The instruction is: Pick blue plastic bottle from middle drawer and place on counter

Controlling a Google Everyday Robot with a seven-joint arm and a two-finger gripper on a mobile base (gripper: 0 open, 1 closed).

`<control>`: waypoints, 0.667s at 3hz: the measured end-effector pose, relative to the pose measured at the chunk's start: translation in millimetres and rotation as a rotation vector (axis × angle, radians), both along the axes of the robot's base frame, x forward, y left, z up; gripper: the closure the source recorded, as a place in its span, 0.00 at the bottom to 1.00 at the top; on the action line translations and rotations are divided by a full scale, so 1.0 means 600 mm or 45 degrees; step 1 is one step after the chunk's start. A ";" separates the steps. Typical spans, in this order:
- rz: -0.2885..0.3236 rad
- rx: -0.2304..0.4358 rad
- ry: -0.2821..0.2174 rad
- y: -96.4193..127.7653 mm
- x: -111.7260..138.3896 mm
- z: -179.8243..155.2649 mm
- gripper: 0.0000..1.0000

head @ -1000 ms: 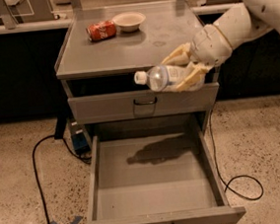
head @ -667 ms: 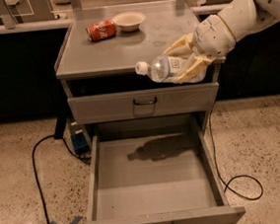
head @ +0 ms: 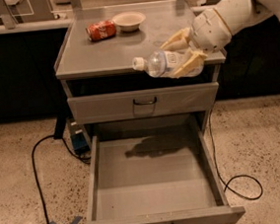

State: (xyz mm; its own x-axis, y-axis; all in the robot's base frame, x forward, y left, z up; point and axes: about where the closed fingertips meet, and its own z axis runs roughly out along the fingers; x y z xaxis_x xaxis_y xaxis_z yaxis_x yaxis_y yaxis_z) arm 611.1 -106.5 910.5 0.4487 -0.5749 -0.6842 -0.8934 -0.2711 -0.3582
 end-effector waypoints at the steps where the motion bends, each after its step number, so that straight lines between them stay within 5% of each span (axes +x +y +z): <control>1: 0.005 -0.098 -0.018 0.010 0.050 0.001 1.00; 2: -0.012 -0.188 -0.065 0.039 0.124 -0.005 1.00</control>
Offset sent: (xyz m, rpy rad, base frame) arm 0.1491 -0.0028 0.0660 -0.2669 -0.1261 0.0264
